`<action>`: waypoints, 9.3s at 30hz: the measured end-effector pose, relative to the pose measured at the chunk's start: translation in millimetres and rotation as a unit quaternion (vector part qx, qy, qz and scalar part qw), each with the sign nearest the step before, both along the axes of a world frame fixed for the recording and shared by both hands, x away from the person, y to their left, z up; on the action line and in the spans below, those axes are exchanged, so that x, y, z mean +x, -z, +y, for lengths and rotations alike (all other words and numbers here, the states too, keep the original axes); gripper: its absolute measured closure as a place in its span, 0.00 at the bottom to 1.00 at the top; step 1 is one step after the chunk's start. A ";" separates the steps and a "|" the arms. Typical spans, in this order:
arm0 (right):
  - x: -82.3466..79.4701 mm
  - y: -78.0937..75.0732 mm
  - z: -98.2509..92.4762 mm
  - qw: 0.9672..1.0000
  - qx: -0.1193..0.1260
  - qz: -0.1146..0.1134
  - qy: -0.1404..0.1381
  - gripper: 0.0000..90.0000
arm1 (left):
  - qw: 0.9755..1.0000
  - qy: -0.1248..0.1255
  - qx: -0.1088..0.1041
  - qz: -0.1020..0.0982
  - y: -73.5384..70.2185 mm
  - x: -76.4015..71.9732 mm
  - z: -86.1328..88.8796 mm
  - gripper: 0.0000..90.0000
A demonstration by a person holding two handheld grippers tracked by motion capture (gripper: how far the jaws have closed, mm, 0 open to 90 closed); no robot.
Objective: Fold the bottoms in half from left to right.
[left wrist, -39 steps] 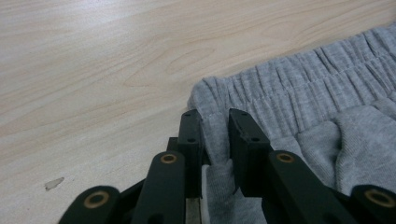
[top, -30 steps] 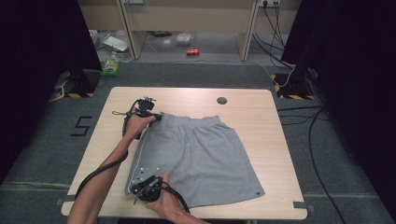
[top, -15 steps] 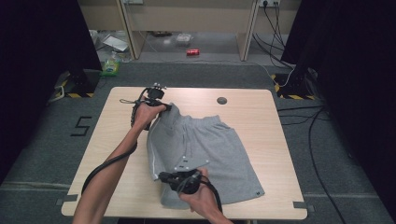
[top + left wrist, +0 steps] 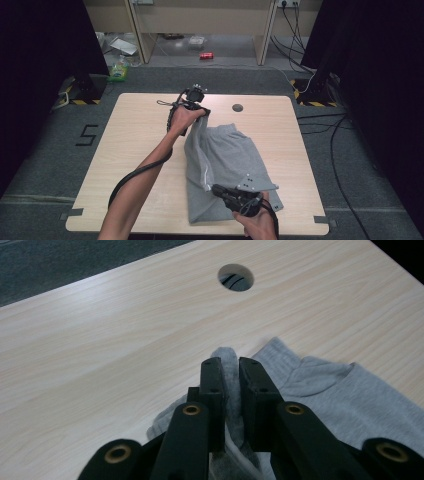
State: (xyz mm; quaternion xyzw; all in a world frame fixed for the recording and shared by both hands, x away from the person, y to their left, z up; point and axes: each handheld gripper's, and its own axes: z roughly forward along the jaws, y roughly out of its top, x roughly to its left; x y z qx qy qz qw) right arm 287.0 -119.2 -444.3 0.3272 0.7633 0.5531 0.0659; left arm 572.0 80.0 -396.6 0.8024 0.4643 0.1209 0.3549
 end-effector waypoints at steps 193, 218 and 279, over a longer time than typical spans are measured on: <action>-21.0 63.7 42.8 0.970 -0.239 0.003 -0.045 0.85 | 1.000 -0.026 -0.010 0.003 98.1 15.9 -8.1 0.68; -3.8 60.8 153.8 0.973 -0.167 0.025 -0.159 0.91 | 0.999 -0.019 0.035 -0.007 91.7 7.9 81.4 0.76; 183.7 33.7 12.2 0.983 -0.118 0.054 0.127 0.55 | 0.994 -0.086 -0.070 0.025 92.9 -5.0 123.0 0.38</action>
